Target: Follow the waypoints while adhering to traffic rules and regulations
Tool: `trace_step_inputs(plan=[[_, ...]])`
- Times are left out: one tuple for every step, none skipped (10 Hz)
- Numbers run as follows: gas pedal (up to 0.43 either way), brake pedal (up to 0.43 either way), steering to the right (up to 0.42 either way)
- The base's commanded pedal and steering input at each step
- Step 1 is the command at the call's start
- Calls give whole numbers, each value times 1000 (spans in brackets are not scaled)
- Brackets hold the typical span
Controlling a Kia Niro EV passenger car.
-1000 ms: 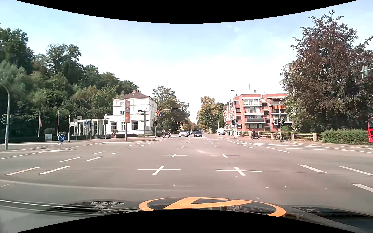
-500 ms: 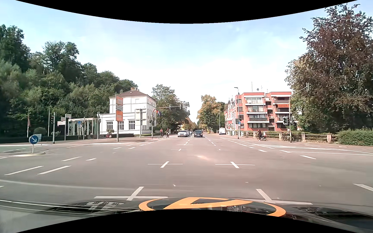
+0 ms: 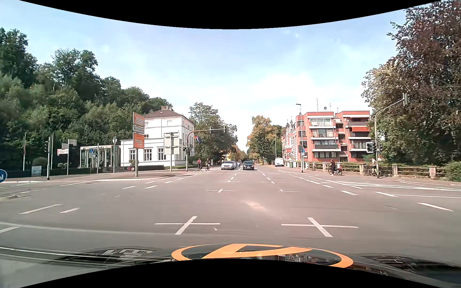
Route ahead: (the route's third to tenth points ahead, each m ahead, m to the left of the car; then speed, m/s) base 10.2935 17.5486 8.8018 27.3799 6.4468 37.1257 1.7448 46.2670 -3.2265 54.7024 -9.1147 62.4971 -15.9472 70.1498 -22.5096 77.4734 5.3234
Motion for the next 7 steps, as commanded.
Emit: trace_step_inputs(plan=[[0, 0, -86], [0, 0, -114], [0, 0, -132], [0, 0, -145], [0, 0, -149], [8, 0, -151], [59, 0, -161]])
